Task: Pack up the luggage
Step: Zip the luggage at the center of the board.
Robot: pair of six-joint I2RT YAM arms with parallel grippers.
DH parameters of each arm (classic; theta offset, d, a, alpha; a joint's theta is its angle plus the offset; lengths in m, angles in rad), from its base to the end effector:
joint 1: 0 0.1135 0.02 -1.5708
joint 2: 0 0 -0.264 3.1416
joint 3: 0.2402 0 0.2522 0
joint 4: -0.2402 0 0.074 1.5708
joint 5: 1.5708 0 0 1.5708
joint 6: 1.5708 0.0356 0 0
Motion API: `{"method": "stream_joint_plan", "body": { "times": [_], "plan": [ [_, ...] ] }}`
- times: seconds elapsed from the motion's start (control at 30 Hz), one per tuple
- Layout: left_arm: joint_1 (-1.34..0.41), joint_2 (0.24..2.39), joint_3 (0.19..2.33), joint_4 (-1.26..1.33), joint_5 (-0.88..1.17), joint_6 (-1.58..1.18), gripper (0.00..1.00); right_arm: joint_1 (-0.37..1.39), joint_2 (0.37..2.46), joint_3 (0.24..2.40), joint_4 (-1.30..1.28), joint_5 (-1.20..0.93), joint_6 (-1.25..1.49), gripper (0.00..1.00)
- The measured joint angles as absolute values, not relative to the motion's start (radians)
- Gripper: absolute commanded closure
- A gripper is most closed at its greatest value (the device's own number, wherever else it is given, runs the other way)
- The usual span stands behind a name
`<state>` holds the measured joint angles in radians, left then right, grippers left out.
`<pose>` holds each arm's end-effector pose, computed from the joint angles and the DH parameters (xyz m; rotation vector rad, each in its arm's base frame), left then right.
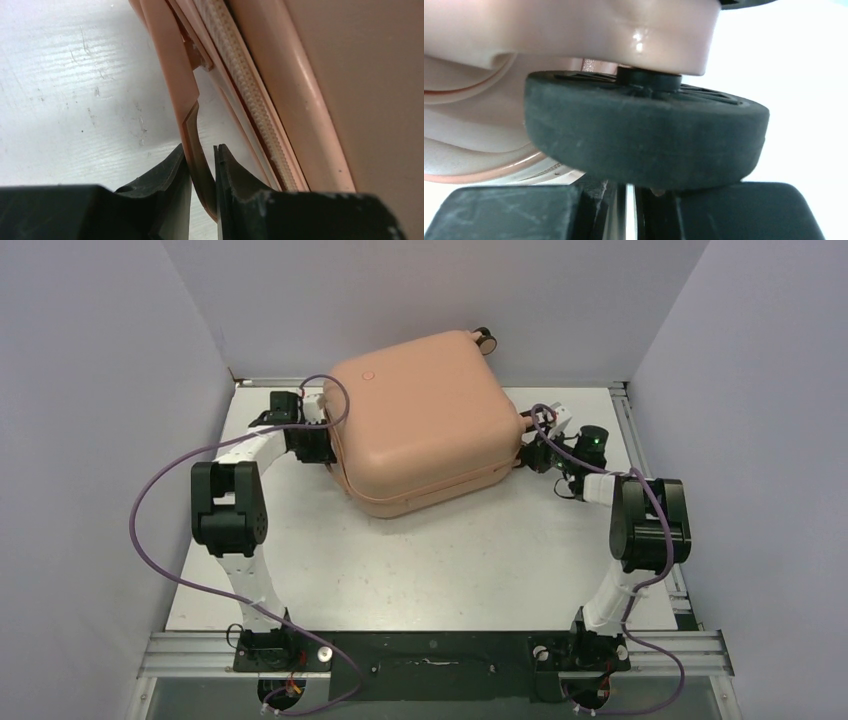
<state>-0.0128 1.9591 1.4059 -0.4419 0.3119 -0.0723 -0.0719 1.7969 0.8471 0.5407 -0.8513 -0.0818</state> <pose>0.4185 -0.0163 0.1897 0.0428 2.5501 -0.4323 0.3609 0.0008 0.1677 -0.5511 1.8190 0.7317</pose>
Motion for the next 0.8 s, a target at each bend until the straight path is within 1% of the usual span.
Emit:
{"method": "stream_joint_plan", "body": {
  "times": [0.13, 0.33, 0.43, 0.57, 0.8],
  "plan": [
    [0.002, 1.977, 1.430, -0.451, 0.347, -0.034, 1.00, -0.073, 1.846, 0.927, 0.496, -0.886, -0.146, 0.95],
    [0.014, 1.979, 1.434, -0.463, 0.385, 0.031, 1.00, -0.091, 1.822, 0.907, 0.484, -0.937, -0.313, 0.95],
    [0.016, 1.981, 1.444, -0.480, 0.389, 0.093, 1.00, -0.104, 1.748, 0.838, 0.477, -0.946, -0.406, 0.95],
    [0.040, 1.996, 1.472, -0.518, 0.420, 0.162, 1.00, -0.115, 1.599, 0.729, 0.445, -0.979, -0.537, 0.95],
    [0.095, 2.003, 1.498, -0.629, 0.478, 0.306, 1.00, -0.109, 1.398, 0.586, 0.281, -1.090, -0.691, 0.95]
  ]
}}
